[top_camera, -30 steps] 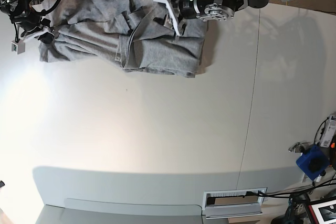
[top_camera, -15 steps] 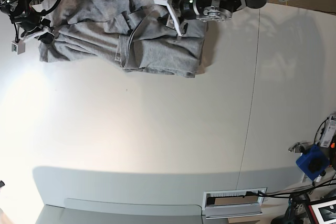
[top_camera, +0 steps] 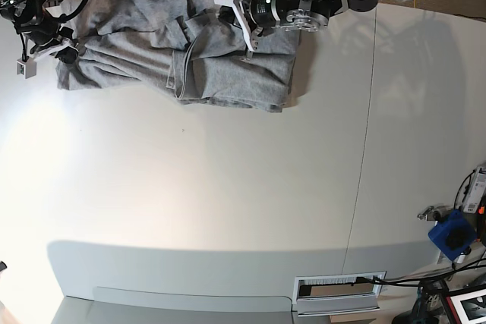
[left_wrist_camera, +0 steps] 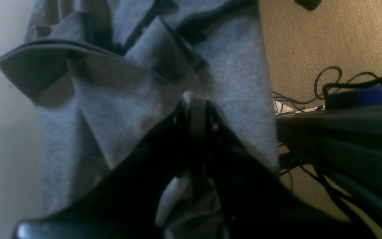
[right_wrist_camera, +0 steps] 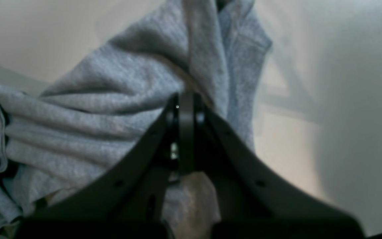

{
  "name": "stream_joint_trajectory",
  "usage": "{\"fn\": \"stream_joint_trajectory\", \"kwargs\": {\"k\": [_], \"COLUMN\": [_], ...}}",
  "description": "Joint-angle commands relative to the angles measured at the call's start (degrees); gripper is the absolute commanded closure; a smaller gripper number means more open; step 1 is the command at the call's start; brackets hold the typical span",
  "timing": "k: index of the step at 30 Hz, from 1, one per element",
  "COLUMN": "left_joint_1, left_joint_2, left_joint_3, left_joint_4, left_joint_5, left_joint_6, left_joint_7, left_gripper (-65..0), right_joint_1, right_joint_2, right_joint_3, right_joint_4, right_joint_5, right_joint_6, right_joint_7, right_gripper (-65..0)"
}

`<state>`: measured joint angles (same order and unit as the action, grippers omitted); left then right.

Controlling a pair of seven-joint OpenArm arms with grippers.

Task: Fold the T-shirt properly
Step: 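Press the folded stack flat with the left gripper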

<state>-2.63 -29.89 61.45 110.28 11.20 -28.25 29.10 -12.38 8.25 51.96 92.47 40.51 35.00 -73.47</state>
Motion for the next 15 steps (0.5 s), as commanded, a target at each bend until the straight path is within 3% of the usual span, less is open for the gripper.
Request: {"fn": "stream_joint_trajectory", "kwargs": {"k": [1,11,15], "left_joint_1": [-0.4,-0.4,-0.4], "left_joint_2": [0.2,3.8,6.5], "left_joint_3": [-0.1,-3.9,-8.7], "left_joint_4": [2.1,7.0,7.0], "left_joint_5": [-2.2,-4.9,-8.9], "left_joint_6": [0.5,10.0,10.9], "left_joint_7": [-1.4,1.5,3.5], "left_gripper": [0.0,0.0,0.0], "right_joint_1": [0.2,0.2,0.2], "right_joint_2": [1.0,1.0,1.0], "right_joint_3": [0.3,0.3,0.3], "right_joint_4": [0.9,0.9,0.9], "right_joint_5": [1.0,1.0,1.0], "right_joint_6": [0.3,0.3,0.3], "right_joint_7": [0.9,0.9,0.9], "right_gripper": [0.0,0.0,0.0]}}
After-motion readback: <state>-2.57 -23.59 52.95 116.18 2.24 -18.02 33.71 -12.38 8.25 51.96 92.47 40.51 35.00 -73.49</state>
